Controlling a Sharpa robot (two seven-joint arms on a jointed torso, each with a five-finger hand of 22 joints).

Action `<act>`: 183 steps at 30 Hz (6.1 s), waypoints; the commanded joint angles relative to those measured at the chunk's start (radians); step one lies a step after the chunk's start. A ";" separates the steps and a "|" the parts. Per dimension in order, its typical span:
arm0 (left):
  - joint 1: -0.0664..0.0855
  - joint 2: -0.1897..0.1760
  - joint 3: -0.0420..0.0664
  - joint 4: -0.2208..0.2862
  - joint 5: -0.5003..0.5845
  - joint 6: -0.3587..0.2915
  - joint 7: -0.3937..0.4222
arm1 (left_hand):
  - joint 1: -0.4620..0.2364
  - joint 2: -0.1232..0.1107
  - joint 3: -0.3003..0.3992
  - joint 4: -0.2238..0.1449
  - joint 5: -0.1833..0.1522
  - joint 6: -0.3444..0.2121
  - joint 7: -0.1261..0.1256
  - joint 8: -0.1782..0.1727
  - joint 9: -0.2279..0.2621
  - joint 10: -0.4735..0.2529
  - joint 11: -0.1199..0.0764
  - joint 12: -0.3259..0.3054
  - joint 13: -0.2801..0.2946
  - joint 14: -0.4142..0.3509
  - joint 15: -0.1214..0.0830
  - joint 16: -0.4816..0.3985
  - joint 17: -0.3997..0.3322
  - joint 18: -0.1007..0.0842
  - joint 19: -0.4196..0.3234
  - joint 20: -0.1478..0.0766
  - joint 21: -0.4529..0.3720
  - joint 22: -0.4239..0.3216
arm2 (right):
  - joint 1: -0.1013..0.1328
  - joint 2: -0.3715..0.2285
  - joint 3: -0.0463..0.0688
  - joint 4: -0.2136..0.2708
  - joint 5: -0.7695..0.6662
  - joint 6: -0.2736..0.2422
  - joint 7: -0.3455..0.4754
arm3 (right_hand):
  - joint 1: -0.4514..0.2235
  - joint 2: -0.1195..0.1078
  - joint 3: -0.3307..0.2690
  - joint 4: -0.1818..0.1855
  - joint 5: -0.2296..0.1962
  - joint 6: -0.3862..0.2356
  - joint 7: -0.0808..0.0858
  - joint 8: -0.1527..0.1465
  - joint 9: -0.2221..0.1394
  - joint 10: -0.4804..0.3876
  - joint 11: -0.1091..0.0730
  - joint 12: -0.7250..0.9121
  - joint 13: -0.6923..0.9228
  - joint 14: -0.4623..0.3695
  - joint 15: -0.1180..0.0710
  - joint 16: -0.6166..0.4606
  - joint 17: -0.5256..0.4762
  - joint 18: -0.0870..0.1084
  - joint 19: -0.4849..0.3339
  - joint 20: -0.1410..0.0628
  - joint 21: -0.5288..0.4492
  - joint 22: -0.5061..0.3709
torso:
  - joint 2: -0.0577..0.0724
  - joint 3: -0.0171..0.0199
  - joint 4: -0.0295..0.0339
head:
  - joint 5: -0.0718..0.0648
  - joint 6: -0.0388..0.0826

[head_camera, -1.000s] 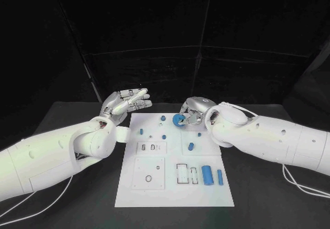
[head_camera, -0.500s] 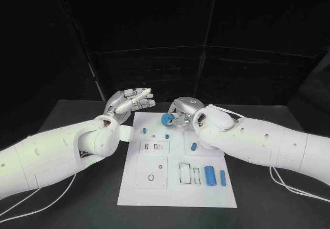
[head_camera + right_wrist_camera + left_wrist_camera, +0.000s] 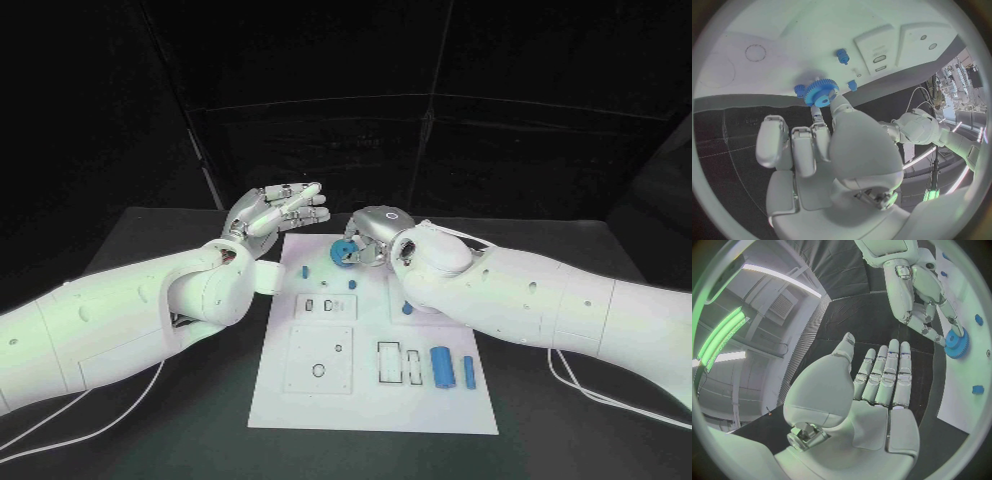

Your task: Assemble the parts on the task board

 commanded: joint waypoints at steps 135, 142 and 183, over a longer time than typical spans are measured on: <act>0.002 -0.002 0.000 -0.008 0.000 0.041 -0.038 | 0.022 0.022 0.000 -0.033 0.004 -0.009 0.043 -0.009 -0.001 -0.016 0.004 -0.011 -0.001 0.001 0.008 -0.014 -0.005 0.007 0.011 -0.001 -0.014 -0.004 | -0.049 -0.387 -0.004 -0.064 0.591 0.072 0.489 | 0.070 0.020 -0.227 -0.038 0.135 -0.115 0.031 -0.055 0.003 -0.112 0.042 -0.124 -0.036 0.073 0.029 -0.009 0.121 0.011 -0.062 0.032 -0.066 -0.122 | -0.010 0.0069 -0.0189 | -0.019 -0.006; 0.002 -0.001 0.000 -0.009 0.000 0.041 -0.038 | 0.023 0.023 0.000 -0.035 0.004 -0.009 0.043 -0.009 -0.001 -0.016 0.004 -0.011 -0.001 0.001 0.008 -0.015 -0.005 0.007 0.011 -0.001 -0.014 -0.004 | -0.052 -0.373 -0.004 -0.076 0.590 0.076 0.484 | 0.081 0.039 -0.219 -0.045 0.111 -0.098 0.027 -0.046 0.005 -0.102 0.038 -0.112 -0.028 0.074 0.026 -0.008 0.124 0.009 -0.054 0.029 -0.060 -0.111 | -0.010 0.0067 -0.0185 | -0.020 -0.008; 0.002 -0.001 0.000 -0.011 0.000 0.041 -0.041 | 0.024 0.024 0.001 -0.037 0.004 -0.009 0.043 -0.009 -0.001 -0.016 0.004 -0.011 -0.001 0.001 0.008 -0.015 -0.005 0.007 0.012 -0.001 -0.015 -0.004 | -0.059 -0.342 -0.004 -0.113 0.559 0.104 0.470 | 0.108 0.097 -0.159 -0.077 0.047 -0.007 0.006 -0.024 0.004 -0.069 0.018 -0.077 -0.001 0.079 0.009 0.000 0.143 0.001 -0.027 0.014 -0.036 -0.063 | -0.010 0.0065 -0.0179 | -0.022 -0.015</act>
